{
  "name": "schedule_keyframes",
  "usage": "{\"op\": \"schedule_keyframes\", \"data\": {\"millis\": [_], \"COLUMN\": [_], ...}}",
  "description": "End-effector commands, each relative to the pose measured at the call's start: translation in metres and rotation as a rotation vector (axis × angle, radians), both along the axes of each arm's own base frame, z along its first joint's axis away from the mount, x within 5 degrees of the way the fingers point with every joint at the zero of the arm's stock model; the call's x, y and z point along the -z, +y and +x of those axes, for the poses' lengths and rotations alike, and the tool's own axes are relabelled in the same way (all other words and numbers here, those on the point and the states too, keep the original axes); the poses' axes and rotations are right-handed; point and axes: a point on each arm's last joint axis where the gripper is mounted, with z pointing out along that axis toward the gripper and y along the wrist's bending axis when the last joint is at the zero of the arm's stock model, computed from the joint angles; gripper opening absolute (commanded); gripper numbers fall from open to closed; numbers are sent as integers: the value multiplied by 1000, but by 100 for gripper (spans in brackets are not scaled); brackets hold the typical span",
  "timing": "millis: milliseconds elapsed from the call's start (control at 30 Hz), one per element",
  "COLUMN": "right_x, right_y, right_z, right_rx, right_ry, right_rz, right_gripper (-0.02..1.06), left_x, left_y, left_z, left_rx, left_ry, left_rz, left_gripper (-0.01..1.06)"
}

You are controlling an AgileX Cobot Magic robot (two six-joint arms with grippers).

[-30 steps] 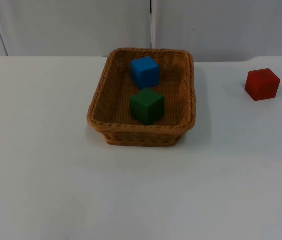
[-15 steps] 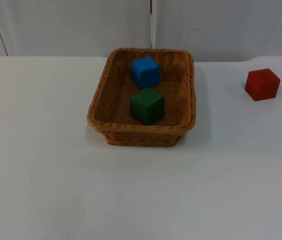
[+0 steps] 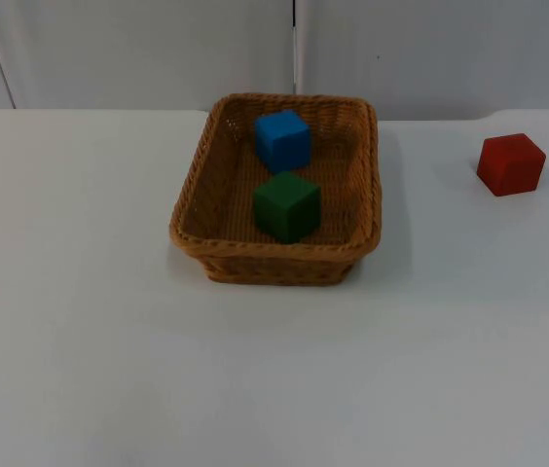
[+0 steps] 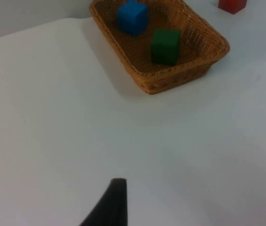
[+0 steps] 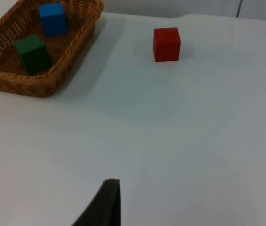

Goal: Pick up one cube with each hand and place exactly two cubes into the same basket, leaving the remaining cube outside.

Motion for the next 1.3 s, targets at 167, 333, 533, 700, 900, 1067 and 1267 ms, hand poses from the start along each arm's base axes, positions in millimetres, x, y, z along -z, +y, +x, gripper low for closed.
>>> {"op": "schedule_keyframes", "data": {"millis": [167,333,533,700,900,1067,1267], "right_x": [-1,-1,-1,-1,-1,-1,-1], "right_y": [0,1,1,1,1,1,1], "right_z": [0,0,0,0,0,0,0], "right_rx": [53,91,89,89,89,89,89], "right_ry": [-8,-7,-7,-7,-7,-7,-7], "right_rz": [0,3,3,3,3,3,3], "right_gripper": [105,105,105,105,105,105,105], "left_x": [0,0,0,0,0,0,0], "left_y": [0,0,0,0,0,0,0], "left_z": [0,0,0,0,0,0,0], "left_rx": [-8,-8,-8,-8,-8,-9,-21], "left_ry": [-8,-8,-8,-8,-8,-8,-8], "left_rz": [-6,-6,-6,-6,-6,-6,-6], "left_gripper": [105,105,105,105,105,105,105]}}
